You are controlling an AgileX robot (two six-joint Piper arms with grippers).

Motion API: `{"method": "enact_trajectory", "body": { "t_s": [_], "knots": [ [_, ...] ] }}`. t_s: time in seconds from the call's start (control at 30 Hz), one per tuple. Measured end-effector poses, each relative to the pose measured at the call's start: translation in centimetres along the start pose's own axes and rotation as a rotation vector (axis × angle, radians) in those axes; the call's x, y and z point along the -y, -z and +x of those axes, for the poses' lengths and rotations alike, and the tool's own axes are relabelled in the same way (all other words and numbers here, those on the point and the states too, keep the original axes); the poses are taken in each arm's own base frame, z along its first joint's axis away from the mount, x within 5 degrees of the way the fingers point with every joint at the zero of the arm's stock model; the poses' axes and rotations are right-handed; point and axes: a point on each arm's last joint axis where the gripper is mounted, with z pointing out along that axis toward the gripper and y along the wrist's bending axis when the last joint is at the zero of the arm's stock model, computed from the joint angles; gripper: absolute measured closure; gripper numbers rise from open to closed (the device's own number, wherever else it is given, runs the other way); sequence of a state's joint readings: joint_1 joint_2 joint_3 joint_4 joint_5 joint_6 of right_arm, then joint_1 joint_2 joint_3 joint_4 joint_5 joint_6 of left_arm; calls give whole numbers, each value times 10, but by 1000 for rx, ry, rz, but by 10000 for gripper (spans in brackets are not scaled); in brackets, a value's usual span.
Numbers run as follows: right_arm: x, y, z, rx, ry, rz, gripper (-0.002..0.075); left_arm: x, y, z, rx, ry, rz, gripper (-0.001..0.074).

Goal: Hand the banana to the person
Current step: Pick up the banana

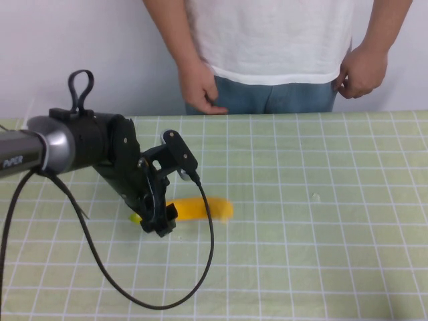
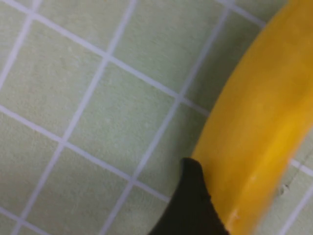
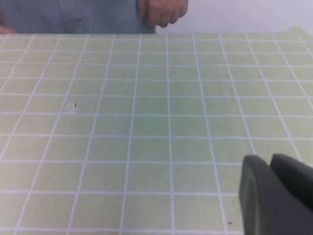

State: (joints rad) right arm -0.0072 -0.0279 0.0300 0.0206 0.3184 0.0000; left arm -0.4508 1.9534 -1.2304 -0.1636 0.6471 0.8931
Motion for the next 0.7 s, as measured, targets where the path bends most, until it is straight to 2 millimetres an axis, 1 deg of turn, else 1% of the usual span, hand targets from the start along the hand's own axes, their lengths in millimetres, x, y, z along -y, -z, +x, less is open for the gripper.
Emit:
{"method": "enact_trajectory", "body": {
  "t_s": [0.27,0.37,0.5,0.7],
  "knots": [
    [0,0,0,0,0,0,733,2,-16,5,-40,28,39,272],
    [0,0,0,0,0,0,733,4,-19,7,-62,32,63,305],
    [0,0,0,0,0,0,733,6,-20,8,-73,35,76,381],
    [0,0,0,0,0,0,733,6,-20,8,-75,71,82,414]
  ]
}}
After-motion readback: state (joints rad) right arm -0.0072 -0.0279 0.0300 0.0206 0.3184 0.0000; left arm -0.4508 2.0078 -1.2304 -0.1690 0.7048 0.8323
